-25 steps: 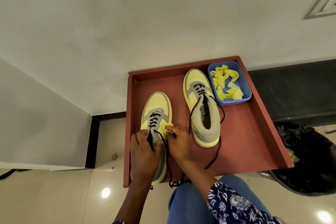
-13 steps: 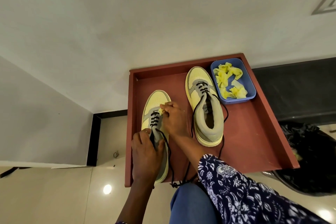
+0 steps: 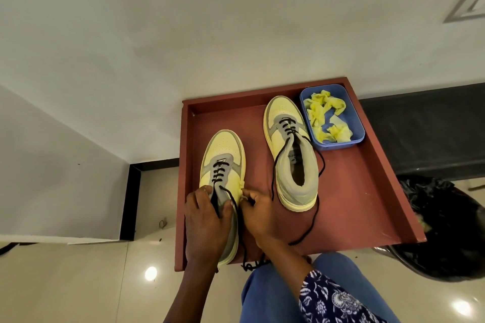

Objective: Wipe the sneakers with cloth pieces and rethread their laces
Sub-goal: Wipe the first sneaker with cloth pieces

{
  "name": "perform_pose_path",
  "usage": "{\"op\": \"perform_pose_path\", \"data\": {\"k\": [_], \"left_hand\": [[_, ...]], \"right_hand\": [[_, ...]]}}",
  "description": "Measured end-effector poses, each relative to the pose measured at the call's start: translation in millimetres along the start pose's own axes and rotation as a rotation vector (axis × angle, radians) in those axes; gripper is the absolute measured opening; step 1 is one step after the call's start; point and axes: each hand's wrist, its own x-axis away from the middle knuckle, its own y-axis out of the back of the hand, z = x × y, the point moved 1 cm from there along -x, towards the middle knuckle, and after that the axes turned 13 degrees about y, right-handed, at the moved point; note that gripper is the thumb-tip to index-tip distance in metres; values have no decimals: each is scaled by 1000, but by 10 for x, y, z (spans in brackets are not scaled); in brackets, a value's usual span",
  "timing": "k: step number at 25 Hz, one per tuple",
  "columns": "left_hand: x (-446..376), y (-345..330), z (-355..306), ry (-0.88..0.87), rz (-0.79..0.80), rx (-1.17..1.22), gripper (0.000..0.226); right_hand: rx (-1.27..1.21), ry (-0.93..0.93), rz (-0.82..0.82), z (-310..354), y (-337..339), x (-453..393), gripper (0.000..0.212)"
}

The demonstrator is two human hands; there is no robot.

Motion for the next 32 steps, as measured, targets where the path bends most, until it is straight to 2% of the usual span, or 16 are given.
{"op": "perform_pose_path", "data": {"k": [4,8,11,15,19,22,28,32], "left_hand": [[6,-6,4,-7,-4,-13,44],[13,-1,-18,-14,-12,-40,43],[16,12,-22,-17,-4,-37,42],[14,15,-31,-23,-5,-22,40],[15,13,-21,-20,-4,-14,39],[14,26,-11,-15,6,1,40],[8,19,-1,8,22,22,44],[8,15,9,13,10,29,44]], "right_hand": [[-136,-126,-44,31,0,-80,30],[-131,-177,-101,121,-11,-385,24],[-83,-163,-149,191,0,-612,24],[32,-97,-134,323,58,-867,31],[117,-57,-33,475,53,-1020,46],[143,-16,41,505,64,-1002,51],[73,-11,18,239,-7,-604,43],[44,-48,-10,-5,-167,-332,55]]}}
